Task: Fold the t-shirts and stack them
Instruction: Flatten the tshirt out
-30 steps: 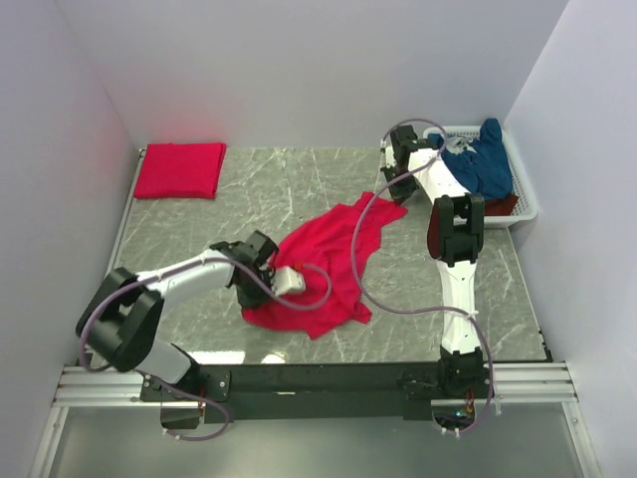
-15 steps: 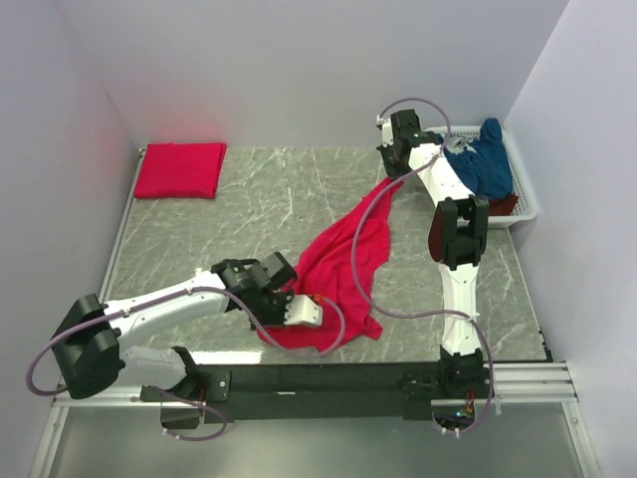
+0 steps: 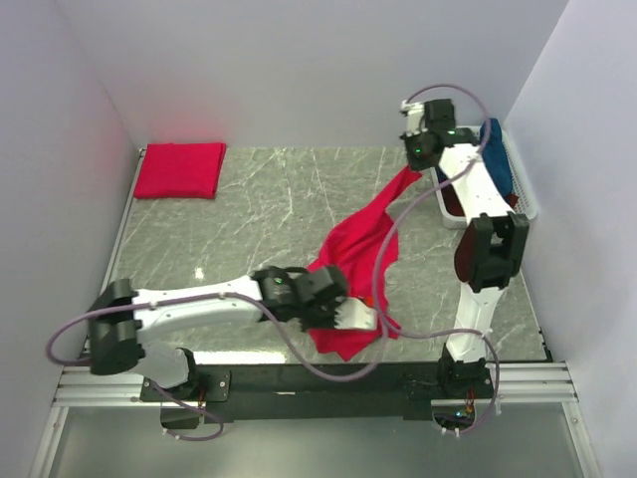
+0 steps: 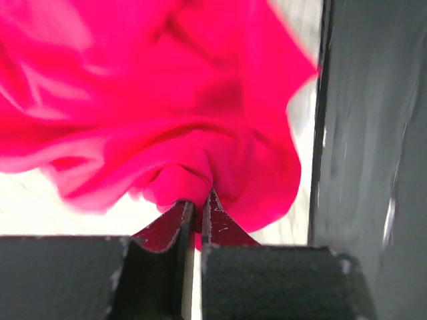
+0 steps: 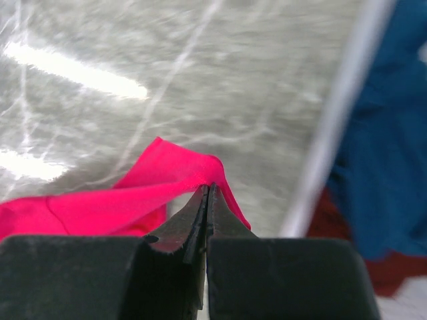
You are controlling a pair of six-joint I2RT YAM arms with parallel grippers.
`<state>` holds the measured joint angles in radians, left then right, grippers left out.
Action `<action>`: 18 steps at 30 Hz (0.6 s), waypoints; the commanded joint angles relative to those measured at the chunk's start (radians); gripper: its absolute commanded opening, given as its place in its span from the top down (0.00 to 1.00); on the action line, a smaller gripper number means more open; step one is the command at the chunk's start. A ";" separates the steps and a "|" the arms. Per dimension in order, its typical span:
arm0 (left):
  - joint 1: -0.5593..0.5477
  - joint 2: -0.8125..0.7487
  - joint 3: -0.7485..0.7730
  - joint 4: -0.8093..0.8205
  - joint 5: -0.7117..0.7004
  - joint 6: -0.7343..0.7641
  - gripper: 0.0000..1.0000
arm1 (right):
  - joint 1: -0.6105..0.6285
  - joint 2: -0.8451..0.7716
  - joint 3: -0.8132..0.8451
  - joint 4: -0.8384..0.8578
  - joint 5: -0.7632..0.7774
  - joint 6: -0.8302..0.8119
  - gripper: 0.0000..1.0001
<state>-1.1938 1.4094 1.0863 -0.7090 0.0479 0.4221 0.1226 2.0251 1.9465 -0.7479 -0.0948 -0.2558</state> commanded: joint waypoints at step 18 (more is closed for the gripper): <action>0.640 0.282 0.181 0.267 0.480 -0.361 0.48 | -0.107 -0.203 -0.126 -0.099 -0.218 -0.076 1.00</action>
<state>-0.5468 1.6157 1.2362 -0.4843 0.4004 0.1967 0.0059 1.8915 1.8233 -0.8272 -0.2573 -0.3241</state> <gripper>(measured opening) 0.518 0.007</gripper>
